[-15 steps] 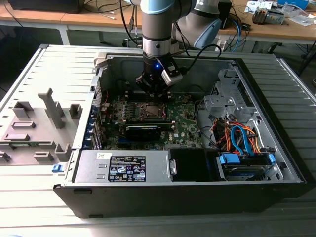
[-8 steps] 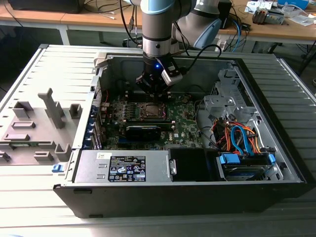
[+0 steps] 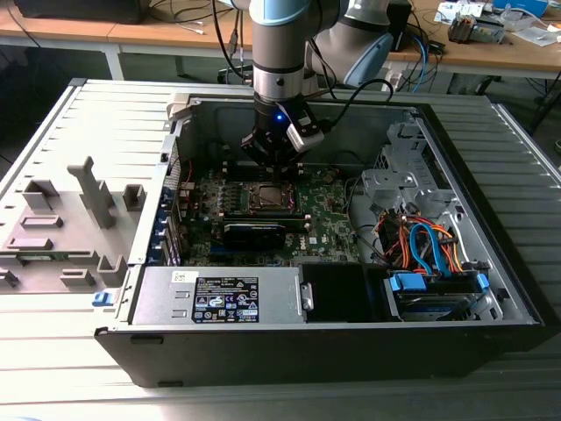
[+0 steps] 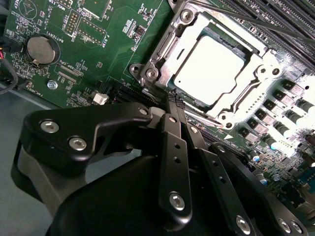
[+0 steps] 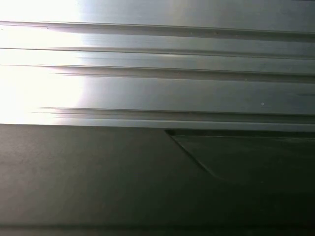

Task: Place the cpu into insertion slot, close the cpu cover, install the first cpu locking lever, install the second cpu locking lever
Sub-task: 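Install the second cpu locking lever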

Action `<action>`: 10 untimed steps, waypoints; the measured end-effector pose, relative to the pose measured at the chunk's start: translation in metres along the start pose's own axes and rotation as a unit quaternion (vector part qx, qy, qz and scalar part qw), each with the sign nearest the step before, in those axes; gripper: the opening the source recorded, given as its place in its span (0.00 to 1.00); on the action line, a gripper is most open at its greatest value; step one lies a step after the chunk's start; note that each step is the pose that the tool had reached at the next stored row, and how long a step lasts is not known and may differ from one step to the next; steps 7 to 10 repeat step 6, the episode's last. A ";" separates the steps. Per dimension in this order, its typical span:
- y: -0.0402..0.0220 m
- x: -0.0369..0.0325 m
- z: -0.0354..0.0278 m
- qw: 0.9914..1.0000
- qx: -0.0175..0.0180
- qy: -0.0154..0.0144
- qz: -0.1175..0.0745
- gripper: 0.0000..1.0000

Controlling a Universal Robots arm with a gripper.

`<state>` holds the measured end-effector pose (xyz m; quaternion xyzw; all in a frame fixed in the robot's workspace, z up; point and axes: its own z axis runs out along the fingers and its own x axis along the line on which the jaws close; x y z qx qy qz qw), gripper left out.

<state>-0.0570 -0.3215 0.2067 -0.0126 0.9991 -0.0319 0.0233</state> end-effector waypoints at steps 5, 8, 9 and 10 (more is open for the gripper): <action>0.0000 0.0000 0.0000 1.000 0.000 0.000 0.000 0.11; 0.0000 0.0000 0.0000 1.000 0.000 0.000 0.000 0.11; 0.0000 0.0000 0.0000 1.000 0.000 0.000 0.000 0.11; 0.0000 0.0000 0.0000 1.000 0.000 0.000 0.000 0.11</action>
